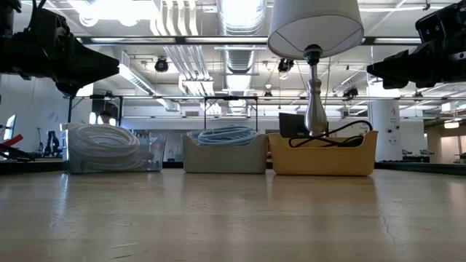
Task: Pick & Place USB Port
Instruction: Return to Home Position
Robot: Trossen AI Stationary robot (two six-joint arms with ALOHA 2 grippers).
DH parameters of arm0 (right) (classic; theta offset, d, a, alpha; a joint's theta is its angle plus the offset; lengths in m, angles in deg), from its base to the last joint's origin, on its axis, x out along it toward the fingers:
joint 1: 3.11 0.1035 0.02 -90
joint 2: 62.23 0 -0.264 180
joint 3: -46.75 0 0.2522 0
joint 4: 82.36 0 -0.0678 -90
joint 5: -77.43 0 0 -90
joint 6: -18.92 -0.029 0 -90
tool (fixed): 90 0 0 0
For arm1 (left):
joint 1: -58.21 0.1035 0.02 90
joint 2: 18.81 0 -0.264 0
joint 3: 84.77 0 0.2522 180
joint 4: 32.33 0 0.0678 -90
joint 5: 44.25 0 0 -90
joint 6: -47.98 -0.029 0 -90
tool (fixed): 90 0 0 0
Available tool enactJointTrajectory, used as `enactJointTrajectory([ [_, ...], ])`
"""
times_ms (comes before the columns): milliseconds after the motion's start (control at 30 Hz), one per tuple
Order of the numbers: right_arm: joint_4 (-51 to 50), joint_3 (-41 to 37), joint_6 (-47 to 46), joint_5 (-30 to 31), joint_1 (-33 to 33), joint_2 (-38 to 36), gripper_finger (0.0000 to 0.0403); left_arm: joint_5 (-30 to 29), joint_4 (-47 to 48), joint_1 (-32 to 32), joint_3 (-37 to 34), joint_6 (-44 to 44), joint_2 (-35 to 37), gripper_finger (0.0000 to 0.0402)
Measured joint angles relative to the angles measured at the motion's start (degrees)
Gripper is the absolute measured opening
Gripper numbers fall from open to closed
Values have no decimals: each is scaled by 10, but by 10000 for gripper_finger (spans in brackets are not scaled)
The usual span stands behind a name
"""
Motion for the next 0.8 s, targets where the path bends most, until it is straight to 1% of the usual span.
enactJointTrajectory([
  [367,0,0,0,0,0,0,89,0,0,0,0,0,0,147],
  [800,0,0,0,0,0,0,68,0,0,0,0,0,0,147],
])
